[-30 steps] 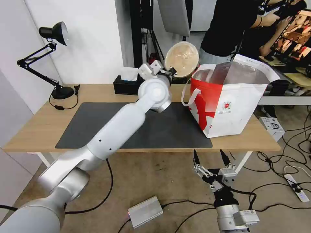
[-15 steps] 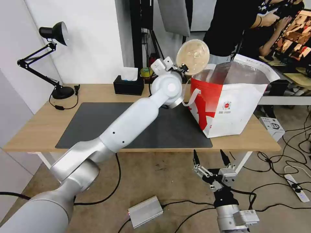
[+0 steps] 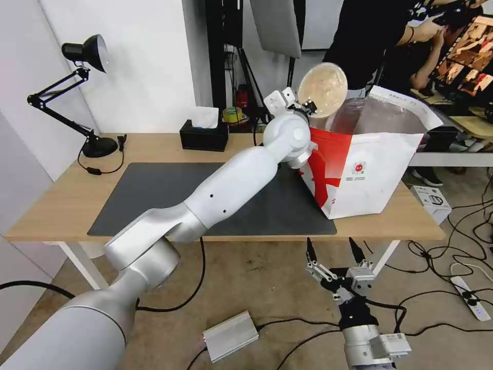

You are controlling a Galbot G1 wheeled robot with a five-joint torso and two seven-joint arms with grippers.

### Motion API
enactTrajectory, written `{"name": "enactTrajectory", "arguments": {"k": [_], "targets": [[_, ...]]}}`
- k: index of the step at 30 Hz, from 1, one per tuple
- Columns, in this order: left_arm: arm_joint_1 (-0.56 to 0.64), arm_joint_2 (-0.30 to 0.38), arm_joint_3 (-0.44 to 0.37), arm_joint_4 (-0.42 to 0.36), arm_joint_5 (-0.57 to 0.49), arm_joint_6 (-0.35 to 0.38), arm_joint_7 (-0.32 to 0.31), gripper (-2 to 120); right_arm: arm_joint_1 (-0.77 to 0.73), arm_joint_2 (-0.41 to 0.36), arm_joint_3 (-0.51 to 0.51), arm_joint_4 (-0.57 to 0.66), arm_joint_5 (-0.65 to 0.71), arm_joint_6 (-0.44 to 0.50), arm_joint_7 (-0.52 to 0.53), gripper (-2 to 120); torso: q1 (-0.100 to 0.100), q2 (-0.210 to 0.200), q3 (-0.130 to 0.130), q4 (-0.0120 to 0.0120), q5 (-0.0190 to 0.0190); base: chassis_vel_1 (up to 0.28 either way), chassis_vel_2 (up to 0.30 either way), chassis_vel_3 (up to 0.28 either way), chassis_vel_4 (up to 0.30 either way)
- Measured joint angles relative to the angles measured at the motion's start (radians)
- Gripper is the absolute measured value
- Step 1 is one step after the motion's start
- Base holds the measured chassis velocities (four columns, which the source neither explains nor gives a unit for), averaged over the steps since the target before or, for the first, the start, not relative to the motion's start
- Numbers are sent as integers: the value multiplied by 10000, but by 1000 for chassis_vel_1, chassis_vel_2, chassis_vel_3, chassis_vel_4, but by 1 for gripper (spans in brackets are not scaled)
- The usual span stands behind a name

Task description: Pick up the trash from the table and place it into the takeout bag.

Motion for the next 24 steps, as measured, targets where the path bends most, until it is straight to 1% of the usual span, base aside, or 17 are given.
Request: {"name": "enactTrajectory", "arguments": {"k": [8, 11, 14, 20, 24], "targets": [[-12, 6, 381, 184, 12, 28, 392, 0, 1, 0, 0, 0, 0, 0, 0, 100, 0, 0, 0, 0, 0, 0, 0, 0, 0], [-40, 12, 715, 356, 82, 39, 696, 0, 0, 0, 0, 0, 0, 0, 0, 100, 0, 1, 0, 0, 0, 0, 0, 0, 0], [-41, 15, 845, 389, 134, 60, 802, 0, 0, 0, 0, 0, 0, 0, 0, 100, 0, 0, 0, 0, 0, 0, 0, 0, 0], [-18, 26, 1203, 481, 502, 116, 1185, 0, 0, 0, 0, 0, 0, -1, 0, 100, 0, 0, 0, 0, 0, 0, 0, 0, 0], [9, 27, 1366, 458, 646, 158, 1302, 0, 0, 0, 0, 0, 0, 0, 0, 100, 0, 1, 0, -1, 0, 0, 0, 0, 0]]}}
